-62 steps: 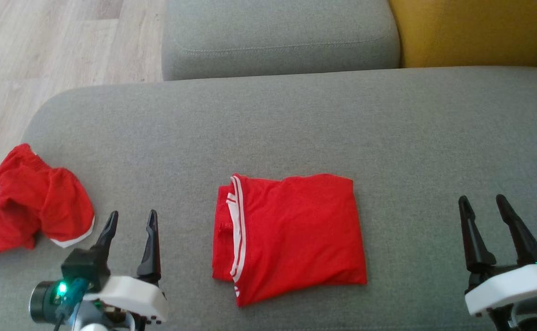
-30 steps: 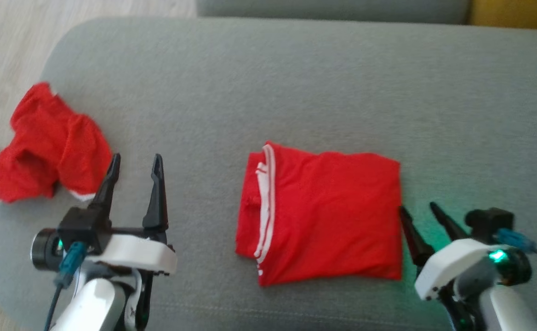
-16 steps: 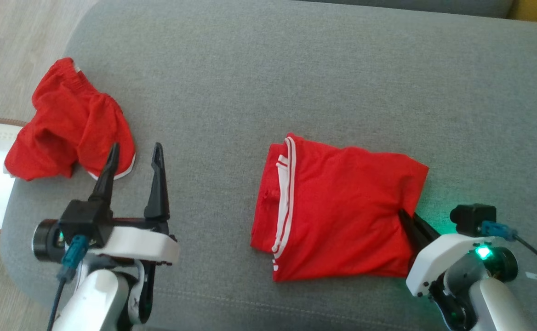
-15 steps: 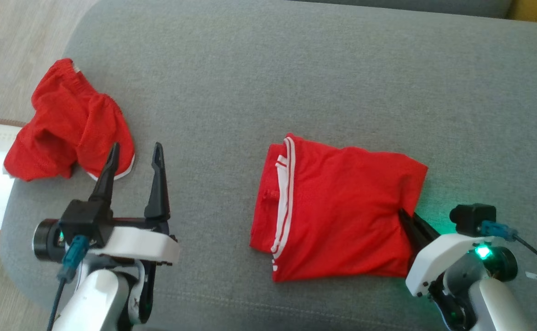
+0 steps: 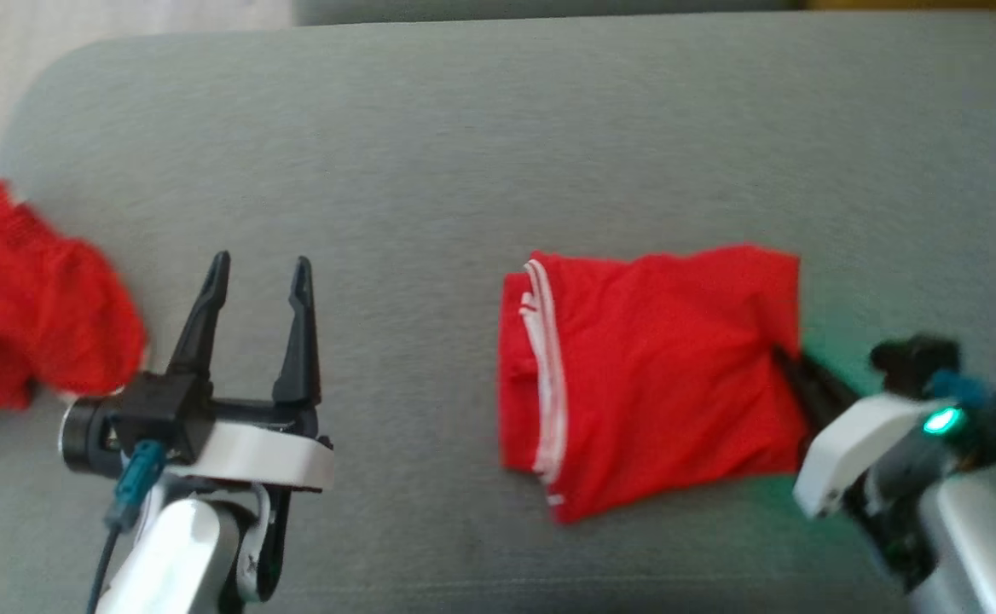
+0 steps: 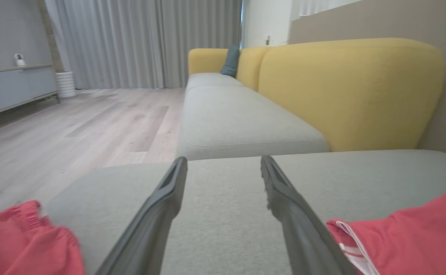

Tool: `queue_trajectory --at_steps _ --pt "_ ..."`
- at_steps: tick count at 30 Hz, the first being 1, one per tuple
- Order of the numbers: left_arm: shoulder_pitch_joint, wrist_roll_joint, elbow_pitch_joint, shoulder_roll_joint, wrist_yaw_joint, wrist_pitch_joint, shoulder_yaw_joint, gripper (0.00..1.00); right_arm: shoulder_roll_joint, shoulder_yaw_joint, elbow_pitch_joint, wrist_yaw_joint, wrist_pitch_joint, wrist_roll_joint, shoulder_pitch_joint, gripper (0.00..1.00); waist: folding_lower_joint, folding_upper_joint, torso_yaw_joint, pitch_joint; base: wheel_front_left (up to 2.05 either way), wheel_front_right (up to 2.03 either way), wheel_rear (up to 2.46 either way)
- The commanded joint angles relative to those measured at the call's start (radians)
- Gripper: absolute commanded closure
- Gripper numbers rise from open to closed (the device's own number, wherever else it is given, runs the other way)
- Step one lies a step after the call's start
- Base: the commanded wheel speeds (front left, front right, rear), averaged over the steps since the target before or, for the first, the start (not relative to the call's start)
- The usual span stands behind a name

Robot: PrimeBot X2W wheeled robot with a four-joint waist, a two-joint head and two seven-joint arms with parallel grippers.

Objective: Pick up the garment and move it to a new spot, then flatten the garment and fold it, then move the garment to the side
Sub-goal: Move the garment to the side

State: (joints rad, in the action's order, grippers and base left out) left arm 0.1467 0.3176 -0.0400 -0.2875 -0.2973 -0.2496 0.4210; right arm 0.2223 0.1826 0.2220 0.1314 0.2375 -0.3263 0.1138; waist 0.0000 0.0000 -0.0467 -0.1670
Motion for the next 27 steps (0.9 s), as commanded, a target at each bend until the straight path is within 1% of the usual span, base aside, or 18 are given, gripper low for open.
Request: queue_trajectory --at_steps 1,7,10,12,15,16,19,22,27 --pt "0.042 -0.01 -0.038 -0.01 0.011 -0.012 -0.032 0.0 0.052 0.008 -0.04 -0.001 0.0 -0.006 0.077 1.0 0.0 0.0 0.076 -0.017 0.0 0.0 0.0" --pt "0.098 -0.027 -0.035 0.011 0.041 -0.012 -0.002 0.0 0.207 -0.041 -0.009 -0.001 -0.005 -0.017 0.22 1.0 0.0 0.0 0.177 -0.057 0.0 0.0 0.0" --pt "0.133 -0.037 -0.032 0.021 0.055 -0.012 0.011 0.0 0.268 -0.075 0.018 -0.001 0.004 -0.023 0.289 1.0 0.0 0.0 0.208 -0.08 0.0 0.0 0.0" --pt "0.157 -0.044 -0.03 0.028 0.065 -0.012 0.018 0.0 0.297 -0.097 0.033 -0.001 0.009 -0.026 0.323 1.0 0.0 0.0 0.221 -0.096 0.0 0.0 0.0" --pt "0.187 -0.053 -0.028 0.036 0.076 -0.012 0.025 0.0 0.326 -0.119 0.052 -0.001 0.011 -0.024 0.365 1.0 0.0 0.0 0.239 -0.12 0.0 0.0 0.0" --pt "0.187 -0.053 -0.028 0.036 0.076 -0.012 0.025 0.0 0.326 -0.119 0.052 -0.001 0.011 -0.024 0.365 1.0 0.0 0.0 0.239 -0.12 0.0 0.0 0.0" --pt "0.225 -0.066 -0.025 0.046 0.092 -0.012 0.037 0.0 0.35 -0.149 0.09 -0.001 0.015 -0.013 0.403 1.0 0.0 0.0 0.247 -0.158 0.0 0.0 0.0" --pt "0.255 -0.08 -0.029 0.053 0.099 -0.012 0.044 0.0 0.359 -0.186 0.122 -0.001 0.015 0.005 0.428 1.0 0.0 0.0 0.247 -0.196 0.0 0.0 0.0" --pt "0.311 -0.099 -0.037 0.065 0.111 -0.012 0.048 0.0 0.363 -0.253 0.177 -0.001 0.002 0.072 0.462 1.0 0.0 0.0 0.238 -0.267 0.0 0.0 0.0"
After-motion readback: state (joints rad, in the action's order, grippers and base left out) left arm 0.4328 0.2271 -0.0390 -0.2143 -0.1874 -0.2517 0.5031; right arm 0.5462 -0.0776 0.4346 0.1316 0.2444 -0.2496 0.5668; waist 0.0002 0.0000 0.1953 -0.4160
